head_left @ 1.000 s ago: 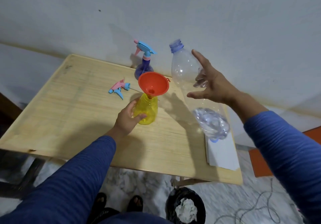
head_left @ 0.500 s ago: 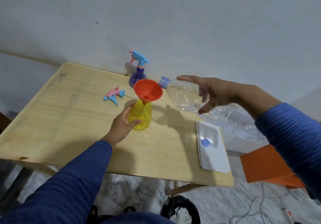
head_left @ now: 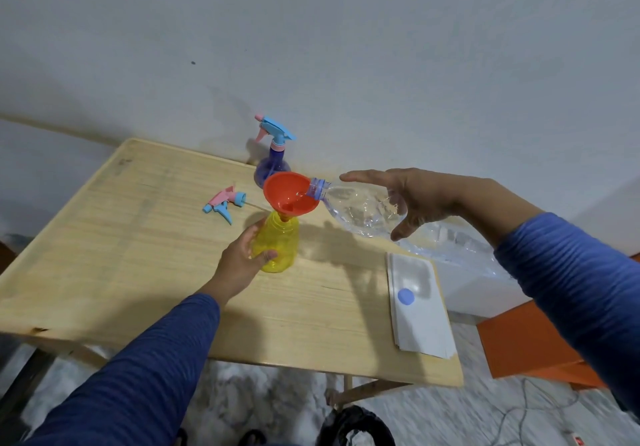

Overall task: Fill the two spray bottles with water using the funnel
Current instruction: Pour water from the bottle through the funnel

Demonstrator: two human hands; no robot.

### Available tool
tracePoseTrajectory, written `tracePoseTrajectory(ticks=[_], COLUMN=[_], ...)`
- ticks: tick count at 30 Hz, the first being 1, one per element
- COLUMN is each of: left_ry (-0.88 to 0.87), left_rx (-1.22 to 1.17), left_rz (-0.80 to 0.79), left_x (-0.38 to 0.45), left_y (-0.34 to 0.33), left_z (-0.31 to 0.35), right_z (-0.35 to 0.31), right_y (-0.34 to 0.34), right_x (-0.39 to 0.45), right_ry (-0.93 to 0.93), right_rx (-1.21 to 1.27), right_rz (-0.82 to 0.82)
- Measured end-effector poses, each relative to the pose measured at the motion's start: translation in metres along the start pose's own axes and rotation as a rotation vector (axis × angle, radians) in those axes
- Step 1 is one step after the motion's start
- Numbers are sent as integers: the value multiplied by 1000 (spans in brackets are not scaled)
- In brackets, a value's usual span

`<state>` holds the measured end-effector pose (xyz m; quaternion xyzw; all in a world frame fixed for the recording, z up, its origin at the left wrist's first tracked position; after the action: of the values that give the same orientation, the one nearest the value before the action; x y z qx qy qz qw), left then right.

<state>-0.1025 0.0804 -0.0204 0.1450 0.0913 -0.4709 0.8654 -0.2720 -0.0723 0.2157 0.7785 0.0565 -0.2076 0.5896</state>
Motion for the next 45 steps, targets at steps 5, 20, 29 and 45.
tracePoseTrajectory(ticks=[5, 20, 29, 45], left_ry=[-25, -18, 2, -17], left_rx=[-8, -32, -8, -47], left_rz=[7, 6, 22, -7], left_x=[-4, -8, -7, -9], left_y=[0, -2, -2, -1], left_z=[5, 10, 8, 9], right_z=[-3, -3, -3, 10], right_y=[4, 12, 13, -11], right_x=[-1, -5, -4, -7], right_ry=[-8, -54, -50, 68], right_rx=[-17, -69, -80, 180], right_rz=[-15, -47, -54, 269])
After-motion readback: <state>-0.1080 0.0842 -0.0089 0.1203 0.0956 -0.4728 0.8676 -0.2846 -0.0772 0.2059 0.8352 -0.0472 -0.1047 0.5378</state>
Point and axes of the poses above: each hand's wrist, its own x-axis towards the middle knuckle, its own y-axis out of the back of the hand, z = x × y, the point moved 6 cm from there along x, towards the middle knuckle, and after that the axes turned 7 degrees about y, right-handed, at the moved point
